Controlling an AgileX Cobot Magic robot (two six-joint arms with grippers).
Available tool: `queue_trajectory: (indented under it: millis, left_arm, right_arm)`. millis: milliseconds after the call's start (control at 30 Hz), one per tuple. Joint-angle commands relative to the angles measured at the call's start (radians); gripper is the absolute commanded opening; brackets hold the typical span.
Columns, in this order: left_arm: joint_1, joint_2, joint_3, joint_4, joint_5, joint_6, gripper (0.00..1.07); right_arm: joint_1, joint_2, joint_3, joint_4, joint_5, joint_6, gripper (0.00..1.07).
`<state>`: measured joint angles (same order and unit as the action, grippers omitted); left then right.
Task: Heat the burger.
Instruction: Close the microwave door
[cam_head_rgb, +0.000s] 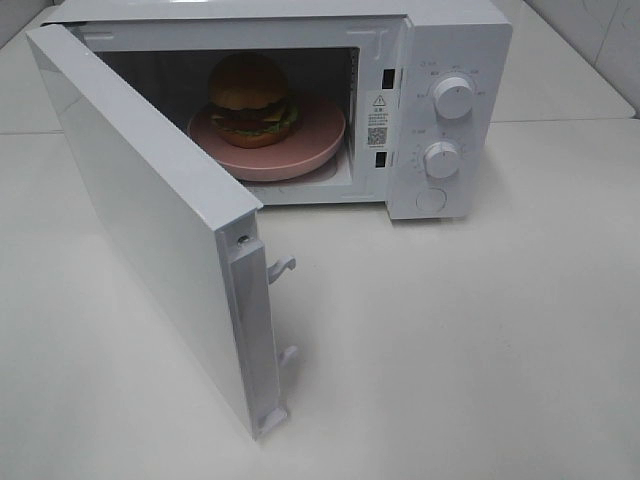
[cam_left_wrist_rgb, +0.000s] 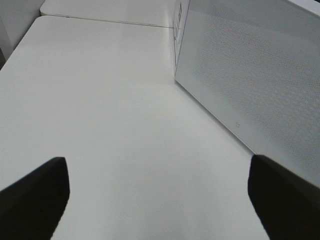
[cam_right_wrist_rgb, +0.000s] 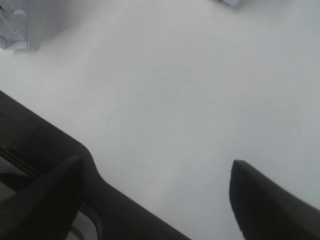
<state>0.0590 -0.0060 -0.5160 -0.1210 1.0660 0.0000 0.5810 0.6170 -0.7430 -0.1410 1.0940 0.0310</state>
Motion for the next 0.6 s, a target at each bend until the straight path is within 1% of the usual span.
queue_trajectory:
  millis: [33, 67, 100, 133, 167, 200, 233, 267, 300, 333, 367, 400, 433, 467, 500, 533, 600]
  left_arm:
    - [0.002, -0.005, 0.001, -0.003, 0.001, 0.0, 0.88]
    - [0.002, -0.005, 0.001, -0.003, 0.001, 0.0, 0.88]
    - [0.002, -0.005, 0.001, -0.003, 0.001, 0.0, 0.88]
    - [0.002, -0.005, 0.001, -0.003, 0.001, 0.0, 0.88]
    - [0.002, -0.005, 0.001, -0.003, 0.001, 0.0, 0.88]
    - [0.002, -0.005, 0.001, -0.003, 0.001, 0.0, 0.88]
    - [0.002, -0.005, 0.001, -0.003, 0.001, 0.0, 0.88]
    - [0.002, -0.005, 0.001, -0.003, 0.001, 0.0, 0.88]
    - [0.002, -0.005, 0.001, -0.003, 0.001, 0.0, 0.88]
    - [0.002, -0.005, 0.001, -0.003, 0.001, 0.0, 0.88]
    - [0.002, -0.005, 0.001, -0.003, 0.001, 0.0, 0.88]
    - [0.002, -0.005, 0.001, -0.003, 0.001, 0.0, 0.88]
    - [0.002, -0.005, 0.001, -0.003, 0.001, 0.0, 0.88]
    - [0.002, -0.005, 0.001, -0.003, 0.001, 0.0, 0.88]
    - [0.002, -0.005, 0.001, -0.003, 0.001, 0.0, 0.88]
    - [0.002, -0.005, 0.001, -0.003, 0.001, 0.0, 0.88]
    - [0.002, -0.005, 0.001, -0.003, 0.001, 0.0, 0.88]
  right_arm:
    - [0.0, -0.091, 0.025, -0.011, 0.018, 0.019, 0.76]
    - [-0.001, -0.13, 0.039, -0.014, 0.019, 0.02, 0.76]
    - [-0.023, -0.19, 0.066, -0.019, 0.022, 0.029, 0.77]
    - [-0.049, -0.213, 0.078, -0.019, 0.023, 0.03, 0.78]
    - [-0.049, -0.213, 0.078, -0.019, 0.023, 0.03, 0.78]
    - [-0.114, -0.267, 0.105, -0.02, 0.022, 0.018, 0.79]
    - [-0.114, -0.267, 0.105, -0.02, 0.022, 0.018, 0.79]
    - [-0.172, -0.318, 0.12, -0.023, 0.017, 0.001, 0.79]
    - [-0.195, -0.337, 0.127, -0.025, 0.014, -0.002, 0.78]
    - [-0.195, -0.337, 0.127, -0.025, 0.014, -0.002, 0.78]
    - [-0.248, -0.383, 0.14, -0.026, -0.007, 0.004, 0.78]
    - [-0.267, -0.401, 0.146, -0.026, -0.017, 0.011, 0.77]
    - [-0.267, -0.401, 0.146, -0.026, -0.017, 0.011, 0.77]
    - [-0.317, -0.45, 0.161, -0.024, -0.045, 0.022, 0.77]
    - [-0.342, -0.473, 0.171, -0.021, -0.063, 0.022, 0.77]
    - [-0.342, -0.473, 0.171, -0.021, -0.063, 0.022, 0.77]
    - [-0.432, -0.544, 0.217, -0.015, -0.117, 0.022, 0.76]
